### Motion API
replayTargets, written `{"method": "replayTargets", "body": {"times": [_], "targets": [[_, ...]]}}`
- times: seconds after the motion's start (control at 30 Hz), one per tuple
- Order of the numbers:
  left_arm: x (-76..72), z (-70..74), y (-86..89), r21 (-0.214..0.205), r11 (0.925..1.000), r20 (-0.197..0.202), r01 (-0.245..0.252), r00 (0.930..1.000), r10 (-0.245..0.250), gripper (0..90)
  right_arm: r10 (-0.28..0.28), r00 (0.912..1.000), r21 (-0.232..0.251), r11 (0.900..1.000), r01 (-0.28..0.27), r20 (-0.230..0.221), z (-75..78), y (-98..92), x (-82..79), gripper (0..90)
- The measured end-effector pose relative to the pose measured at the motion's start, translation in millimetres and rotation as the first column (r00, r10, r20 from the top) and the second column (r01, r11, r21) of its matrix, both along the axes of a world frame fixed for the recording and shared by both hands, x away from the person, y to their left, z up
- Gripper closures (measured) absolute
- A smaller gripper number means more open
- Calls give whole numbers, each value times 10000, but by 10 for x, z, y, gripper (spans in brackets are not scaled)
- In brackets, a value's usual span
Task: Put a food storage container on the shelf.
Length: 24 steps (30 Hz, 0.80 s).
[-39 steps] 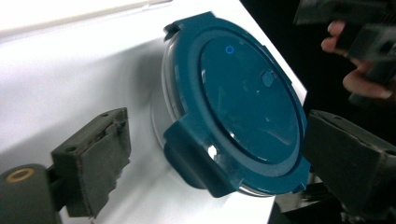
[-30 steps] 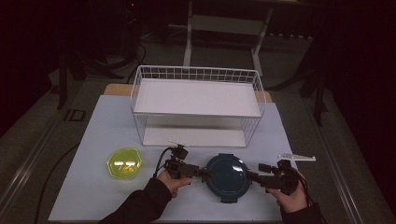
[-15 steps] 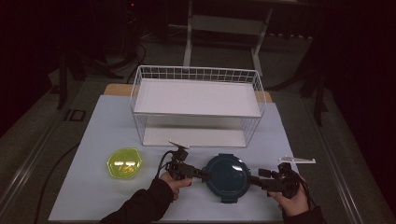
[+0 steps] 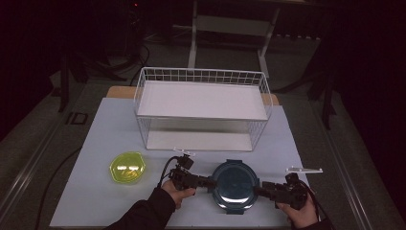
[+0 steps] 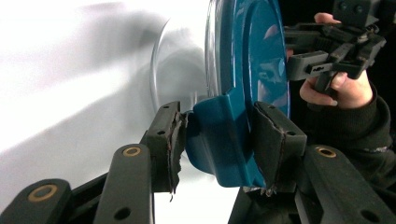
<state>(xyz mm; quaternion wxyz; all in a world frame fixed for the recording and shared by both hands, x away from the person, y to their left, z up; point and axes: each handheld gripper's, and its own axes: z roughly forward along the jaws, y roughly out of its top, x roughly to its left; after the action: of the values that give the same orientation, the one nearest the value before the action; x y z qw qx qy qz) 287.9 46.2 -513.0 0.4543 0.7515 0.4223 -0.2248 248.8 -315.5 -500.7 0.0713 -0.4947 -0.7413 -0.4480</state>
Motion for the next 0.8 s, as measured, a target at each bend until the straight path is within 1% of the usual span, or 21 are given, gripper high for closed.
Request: {"method": "replayTargets", "body": {"times": [0.07, 0.17, 0.2, 0.27, 0.37, 0.4, 0.47, 0.57, 0.6, 0.63, 0.7, 0.73, 0.77, 0.8], "targets": [[-14, 12, -1, 50, 9999, 214, 147, 9997, -148, 540, 225, 9997, 217, 9995, -223, -109, -5, 6, -20, 404], [-26, 18, -1, 71, 9997, 347, 246, 9991, -249, 543, 476, 9987, 365, 9982, -470, -157, 13, 10, -34, 490], [-28, 15, 3, 61, 9996, 366, 276, 9989, -278, 543, 503, 9986, 372, 9981, -496, -172, 22, 11, -37, 502], [-31, 12, 6, 36, 9996, 377, 277, 9989, -278, 544, 595, 9980, 333, 9977, -588, -208, 34, 14, -33, 509], [-34, 15, 1, 41, 9996, 432, 271, 9987, -272, 544, 602, 9974, 467, 9972, -584, -396, 23, 2, 2, 503], [-32, 15, 2, 45, 9995, 481, 314, 9983, -316, 544, 640, 9967, 587, 9964, -611, -504, 13, -6, 20, 500], [-27, 8, 6, 4, 9994, 457, 338, 9984, -337, 543, 729, 9946, 888, 9939, -662, -744, -25, -32, 63, 475], [-9, -11, 13, -120, 9995, 306, 284, 9991, -280, 543, 920, 9908, 1388, 9873, -778, -989, -74, -56, 108, 503], [-2, -22, 19, -166, 9995, 258, 258, 9993, -254, 542, 931, 9897, 1593, 9844, -750, -1088, -89, -58, 120, 519], [2, -28, 23, -192, 9995, 279, 262, 9993, -257, 541, 903, 9896, 1677, 9833, -708, -1120, -96, -55, 129, 520], [2, -33, 29, -205, 9994, 316, 283, 9991, -276, 541, 888, 9896, 1659, 9837, -692, -1136, -92, -51, 131, 521], [2, -46, 31, -315, 9993, 287, 197, 9994, -188, 541, 885, 9895, 1646, 9840, -689, -1147, -87, -47, 131, 522], [-1, -36, 27, -413, 9991, 162, 89, 9998, -83, 551, 858, 9873, 1662, 9841, -630, -1336, -78, -49, 136, 533], [-8, -24, 23, -389, 9992, 275, 134, 9995, -123, 554, 812, 9873, 1702, 9837, -574, -1366, -80, -52, 135, 537]]}}
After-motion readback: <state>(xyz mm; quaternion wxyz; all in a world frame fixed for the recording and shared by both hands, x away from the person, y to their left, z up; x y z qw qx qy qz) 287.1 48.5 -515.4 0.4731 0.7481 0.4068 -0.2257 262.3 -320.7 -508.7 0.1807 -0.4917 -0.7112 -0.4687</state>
